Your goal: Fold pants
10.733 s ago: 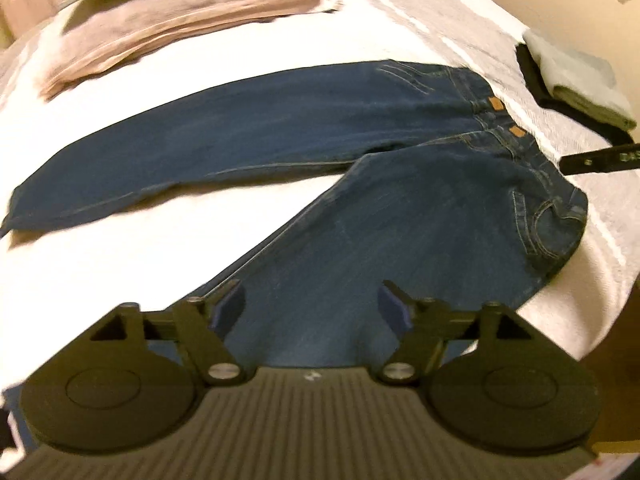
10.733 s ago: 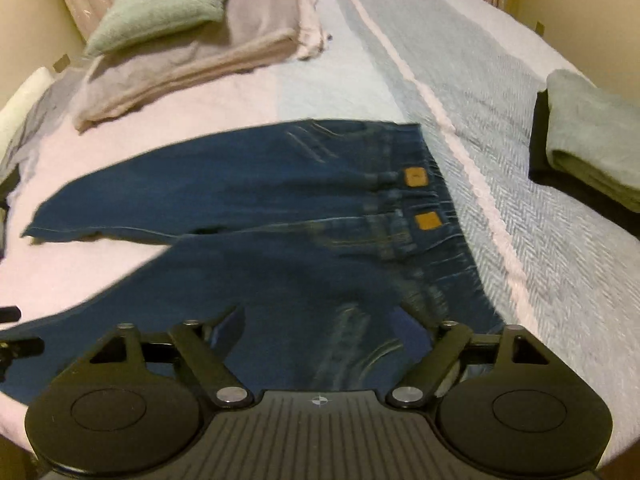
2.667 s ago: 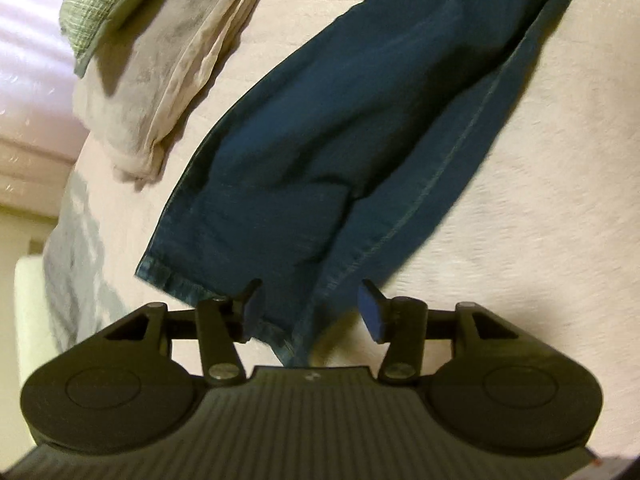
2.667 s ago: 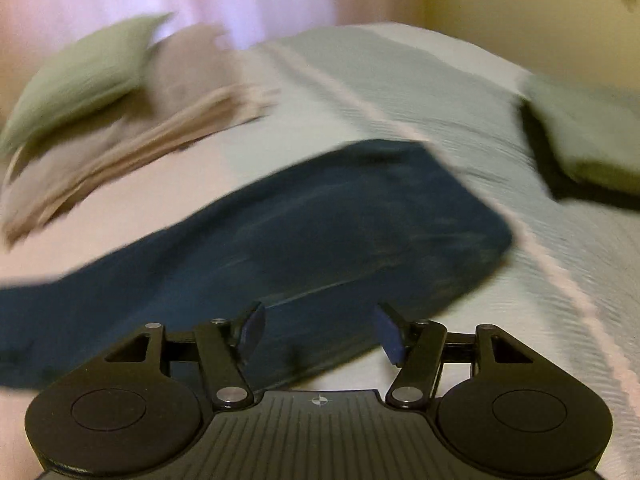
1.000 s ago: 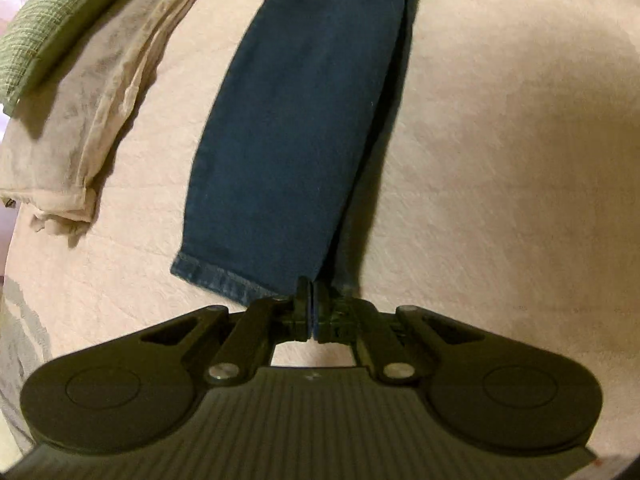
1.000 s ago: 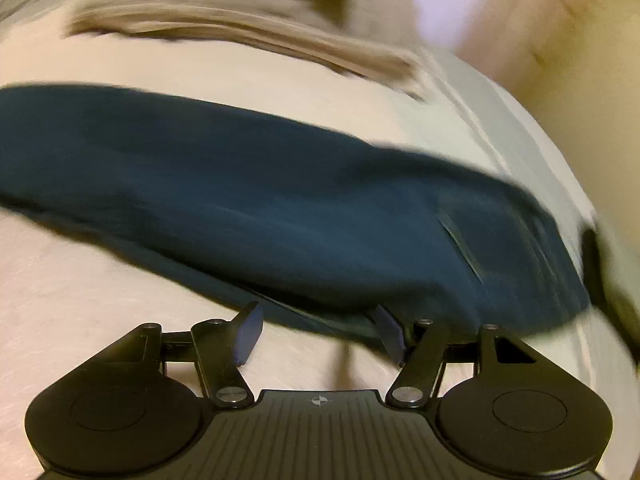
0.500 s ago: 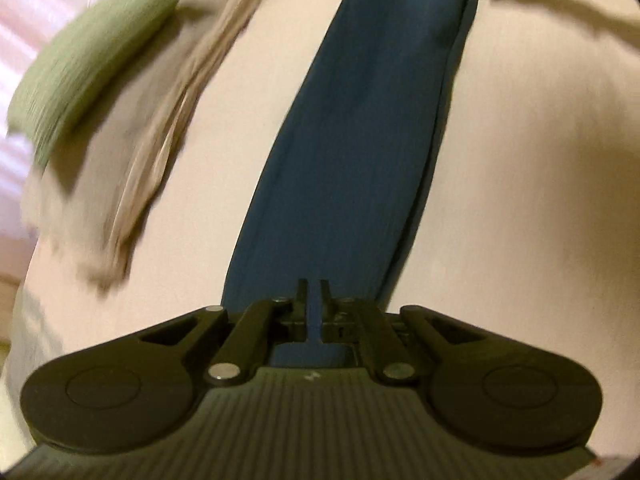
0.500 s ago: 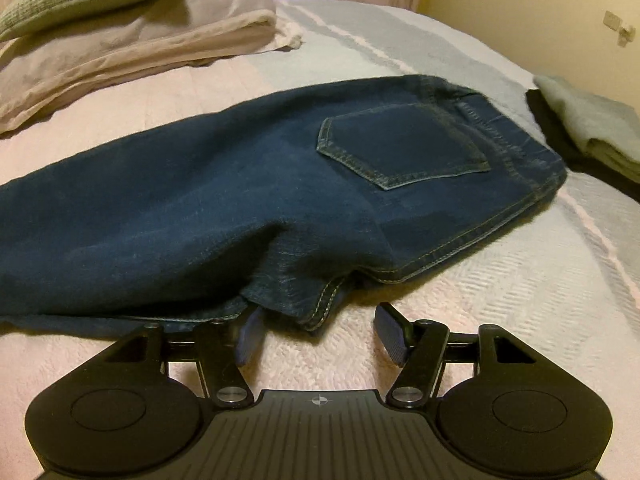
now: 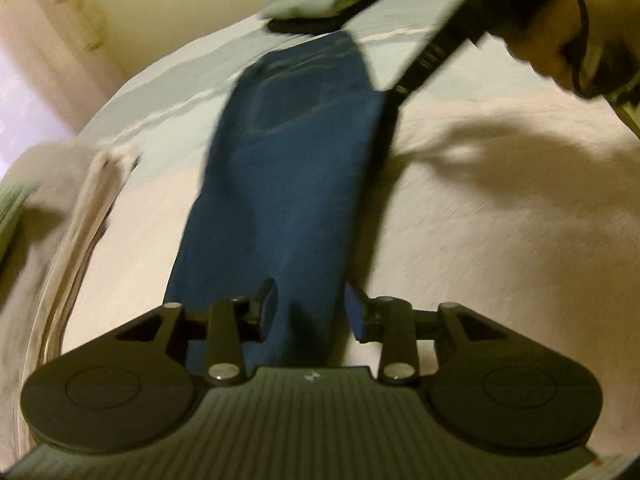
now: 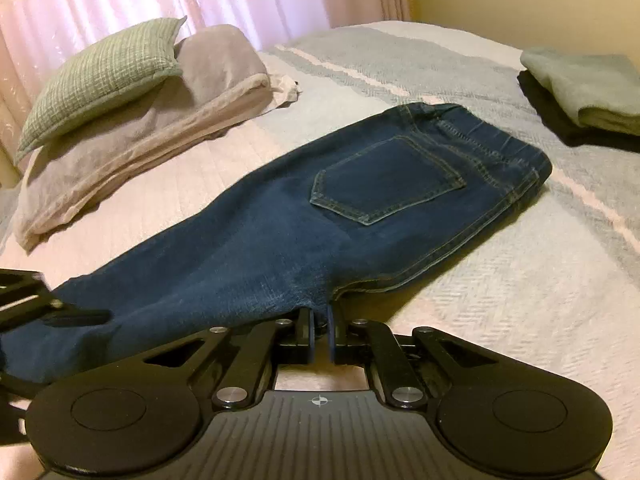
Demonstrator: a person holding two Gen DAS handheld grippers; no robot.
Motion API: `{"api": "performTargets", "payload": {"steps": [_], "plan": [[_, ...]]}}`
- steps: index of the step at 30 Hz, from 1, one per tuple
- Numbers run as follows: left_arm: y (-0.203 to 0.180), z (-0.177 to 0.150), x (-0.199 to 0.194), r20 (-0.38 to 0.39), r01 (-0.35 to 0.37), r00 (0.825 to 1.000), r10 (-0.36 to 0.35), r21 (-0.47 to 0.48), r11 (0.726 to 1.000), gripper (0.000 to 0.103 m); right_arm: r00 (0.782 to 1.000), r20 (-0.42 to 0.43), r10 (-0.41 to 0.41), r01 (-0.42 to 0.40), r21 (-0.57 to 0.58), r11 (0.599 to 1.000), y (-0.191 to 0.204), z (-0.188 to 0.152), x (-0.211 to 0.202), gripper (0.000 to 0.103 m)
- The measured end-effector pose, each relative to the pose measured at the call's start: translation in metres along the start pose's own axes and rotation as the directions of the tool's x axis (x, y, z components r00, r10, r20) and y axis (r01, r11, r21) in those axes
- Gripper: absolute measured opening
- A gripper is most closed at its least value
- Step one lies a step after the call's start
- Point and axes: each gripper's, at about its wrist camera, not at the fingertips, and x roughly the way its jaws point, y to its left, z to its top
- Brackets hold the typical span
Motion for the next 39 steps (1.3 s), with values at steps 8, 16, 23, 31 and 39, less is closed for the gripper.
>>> {"api": "performTargets", "payload": {"steps": [8, 16, 23, 31, 39], "plan": [[-0.010, -0.010, 0.037, -0.114, -0.017, 0.993, 0.015, -0.020, 1.000, 0.038, 0.993, -0.113, 0.030, -0.037, -0.065, 0.997, -0.011, -0.022, 0.011, 0.003], [0.024, -0.059, -0.004, -0.187, -0.107, 0.980, 0.067, -0.211, 0.972, 0.040, 0.996, -0.085, -0.011, -0.008, -0.220, 0.975, -0.005, -0.010, -0.024, 0.051], [0.099, -0.109, -0.024, -0.289, -0.254, 0.947, 0.138, -0.414, 0.874, 0.041, 0.989, -0.108, 0.100, -0.145, -0.594, 0.791, 0.021, 0.065, 0.013, 0.051], [0.153, -0.141, -0.003, -0.298, -0.265, 0.948, 0.113, -0.540, 0.799, 0.044, 0.942, -0.296, 0.156, -0.335, -0.842, 0.424, 0.021, 0.145, 0.151, 0.051], [0.158, -0.154, 0.019, -0.373, -0.251, 0.927, 0.032, -0.556, 0.792, 0.018, 0.840, -0.518, 0.159, -0.542, -0.799, 0.261, 0.030, 0.182, 0.235, 0.036]]}}
